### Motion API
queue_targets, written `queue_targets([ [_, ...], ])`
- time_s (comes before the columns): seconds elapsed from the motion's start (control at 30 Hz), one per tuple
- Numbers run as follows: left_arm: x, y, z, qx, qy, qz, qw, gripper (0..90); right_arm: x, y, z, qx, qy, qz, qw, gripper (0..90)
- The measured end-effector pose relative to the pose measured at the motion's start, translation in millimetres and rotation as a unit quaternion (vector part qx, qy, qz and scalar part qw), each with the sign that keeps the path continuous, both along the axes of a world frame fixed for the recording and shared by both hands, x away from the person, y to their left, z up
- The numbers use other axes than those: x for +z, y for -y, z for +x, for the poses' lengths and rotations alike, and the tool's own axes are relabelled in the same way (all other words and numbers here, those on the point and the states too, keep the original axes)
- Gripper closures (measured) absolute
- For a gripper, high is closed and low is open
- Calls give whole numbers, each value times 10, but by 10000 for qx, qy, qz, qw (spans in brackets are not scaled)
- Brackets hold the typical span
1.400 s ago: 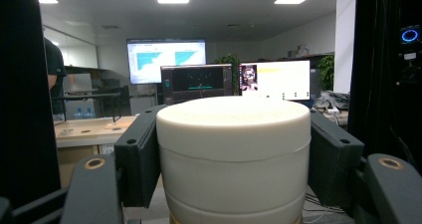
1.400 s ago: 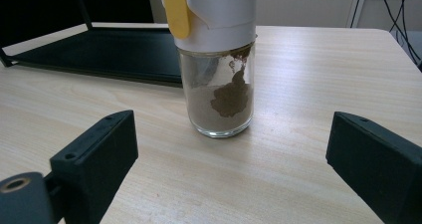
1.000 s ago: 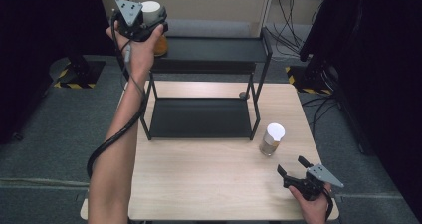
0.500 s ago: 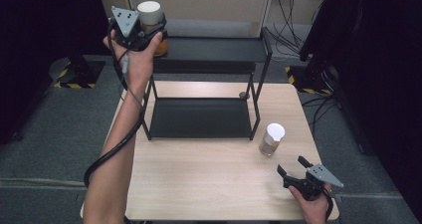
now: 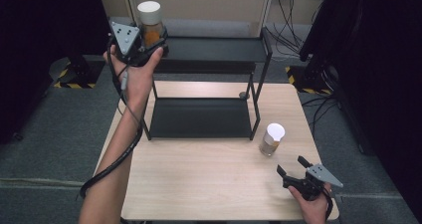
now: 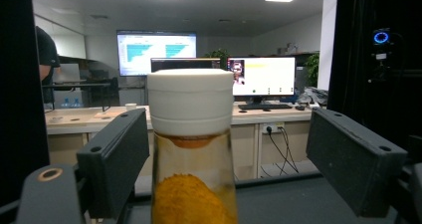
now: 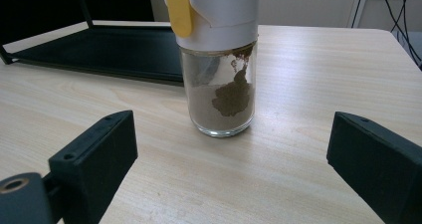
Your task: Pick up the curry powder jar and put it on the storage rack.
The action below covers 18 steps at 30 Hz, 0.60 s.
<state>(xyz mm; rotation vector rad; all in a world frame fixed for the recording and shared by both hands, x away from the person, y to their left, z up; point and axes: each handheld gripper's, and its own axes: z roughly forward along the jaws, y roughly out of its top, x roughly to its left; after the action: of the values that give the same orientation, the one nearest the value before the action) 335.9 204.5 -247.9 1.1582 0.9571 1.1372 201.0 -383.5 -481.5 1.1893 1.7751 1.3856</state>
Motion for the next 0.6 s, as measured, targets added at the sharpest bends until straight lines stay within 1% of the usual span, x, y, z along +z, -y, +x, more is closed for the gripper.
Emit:
queue_targets([
  [0.03, -23, 11, -25, 24, 31, 65, 10000, 164, 1, -2, -1, -8, -3, 2, 10000, 61],
  [0.23, -145, 21, -122, -53, 75, 69, 9999, 164, 1, 5, 2, -4, -15, 27, 10000, 60],
  [0.4, -235, 14, -181, -104, 39, -10, 9999, 164, -4, 1, -5, -1, 12, 8, 10000, 60],
  [0.53, -303, 12, -224, -144, 8, 11, 9999, 162, -3, -1, -5, -4, 10, 7, 10000, 60],
  [0.6, -340, 20, -244, -141, 16, 56, 9999, 162, -1, -4, -4, -2, 8, -5, 10000, 60],
])
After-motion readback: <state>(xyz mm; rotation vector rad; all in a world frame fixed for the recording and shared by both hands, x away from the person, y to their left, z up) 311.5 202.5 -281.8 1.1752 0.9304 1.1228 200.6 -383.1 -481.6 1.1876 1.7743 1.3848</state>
